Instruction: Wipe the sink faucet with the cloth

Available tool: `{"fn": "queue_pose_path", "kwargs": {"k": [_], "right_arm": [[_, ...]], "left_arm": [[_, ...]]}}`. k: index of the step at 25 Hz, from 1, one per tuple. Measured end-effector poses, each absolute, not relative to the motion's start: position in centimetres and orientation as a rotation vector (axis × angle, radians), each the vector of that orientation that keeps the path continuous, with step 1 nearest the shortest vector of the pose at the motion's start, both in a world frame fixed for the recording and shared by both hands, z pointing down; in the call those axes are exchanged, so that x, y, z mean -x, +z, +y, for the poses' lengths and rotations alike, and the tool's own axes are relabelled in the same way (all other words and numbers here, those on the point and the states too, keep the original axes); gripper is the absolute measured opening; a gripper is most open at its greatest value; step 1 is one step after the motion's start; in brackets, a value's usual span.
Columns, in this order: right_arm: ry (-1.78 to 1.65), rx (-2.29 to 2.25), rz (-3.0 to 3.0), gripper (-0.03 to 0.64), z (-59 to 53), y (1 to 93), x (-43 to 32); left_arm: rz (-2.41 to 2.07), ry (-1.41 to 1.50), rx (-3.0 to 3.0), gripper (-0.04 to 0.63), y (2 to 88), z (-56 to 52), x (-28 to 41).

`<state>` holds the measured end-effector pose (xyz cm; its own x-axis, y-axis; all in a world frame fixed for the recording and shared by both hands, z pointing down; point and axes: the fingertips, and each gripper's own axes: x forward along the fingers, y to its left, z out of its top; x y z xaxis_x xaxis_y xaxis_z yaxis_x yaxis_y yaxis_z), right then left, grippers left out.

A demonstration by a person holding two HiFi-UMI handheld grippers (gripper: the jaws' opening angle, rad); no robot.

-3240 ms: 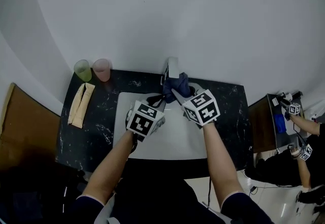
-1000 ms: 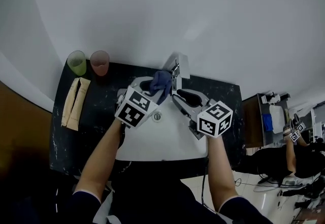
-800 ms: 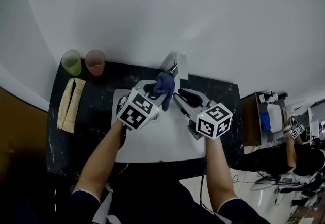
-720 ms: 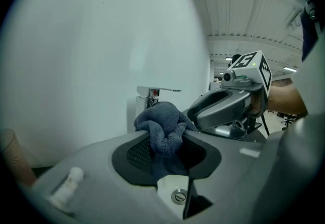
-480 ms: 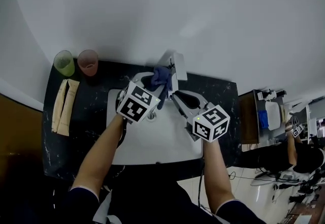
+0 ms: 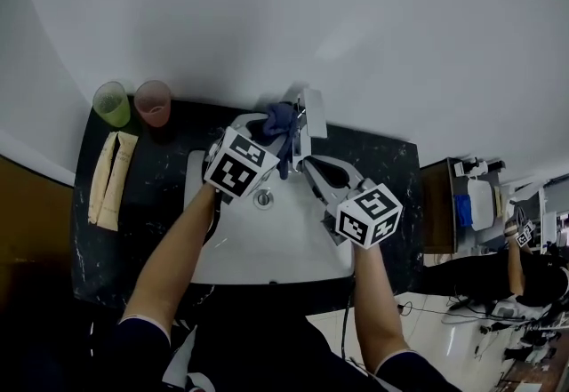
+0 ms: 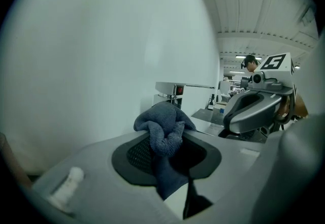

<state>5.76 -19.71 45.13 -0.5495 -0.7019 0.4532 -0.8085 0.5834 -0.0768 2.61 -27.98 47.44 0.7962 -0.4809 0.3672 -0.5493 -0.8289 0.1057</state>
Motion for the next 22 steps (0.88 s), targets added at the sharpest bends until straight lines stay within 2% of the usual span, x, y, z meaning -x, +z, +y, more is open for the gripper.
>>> {"fn": "queue_pose_path", "kwargs": {"k": [14,22], "right_arm": [[0.389,-1.26,-2.444,0.005,-19.8,45.3,-5.9],[0.373,-1.25,-2.438,0.005,-19.9,45.4,-5.7]], "left_arm": [[-0.727,0.544,-2.768,0.114,47.7,-21.8,-2.2],[-0.777,0.43,-2.794,0.114,45.0,-22.0,-1.8]]}}
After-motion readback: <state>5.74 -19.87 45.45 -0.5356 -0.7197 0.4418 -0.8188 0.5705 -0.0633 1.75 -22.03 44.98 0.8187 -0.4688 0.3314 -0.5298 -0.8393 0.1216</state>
